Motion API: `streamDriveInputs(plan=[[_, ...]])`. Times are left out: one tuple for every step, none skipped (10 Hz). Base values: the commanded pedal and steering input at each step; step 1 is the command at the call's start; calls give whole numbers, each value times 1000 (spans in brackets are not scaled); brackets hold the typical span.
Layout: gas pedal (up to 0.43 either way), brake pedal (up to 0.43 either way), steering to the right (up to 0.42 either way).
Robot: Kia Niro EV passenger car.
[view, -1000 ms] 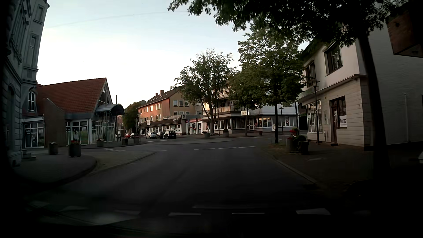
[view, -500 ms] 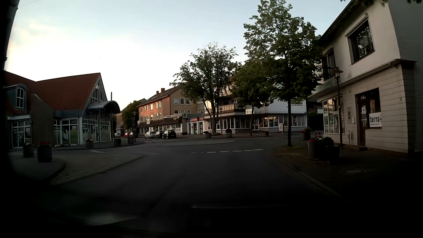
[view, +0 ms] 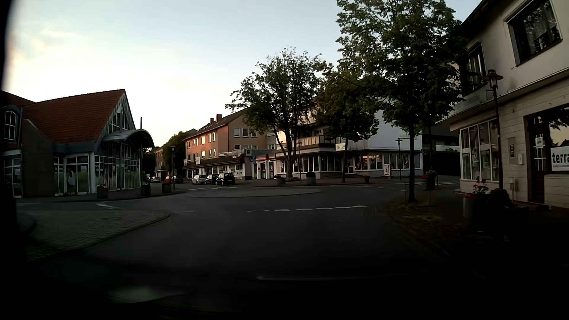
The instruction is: Follow the waypoints while adhering to traffic rules and regulations
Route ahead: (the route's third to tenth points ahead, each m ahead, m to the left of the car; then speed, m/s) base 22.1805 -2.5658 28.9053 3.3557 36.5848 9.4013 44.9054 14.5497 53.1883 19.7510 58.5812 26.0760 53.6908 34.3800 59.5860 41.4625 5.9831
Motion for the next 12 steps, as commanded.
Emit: streamDriveInputs(plan=[[0,6,-10],[0,12,-10],[0,6,-10],[0,6,-10],[0,6,-9],[0,0,-9],[0,6,-7],[0,6,-6],[0,6,-5],[0,6,-5],[0,6,-5],[0,6,-2]])
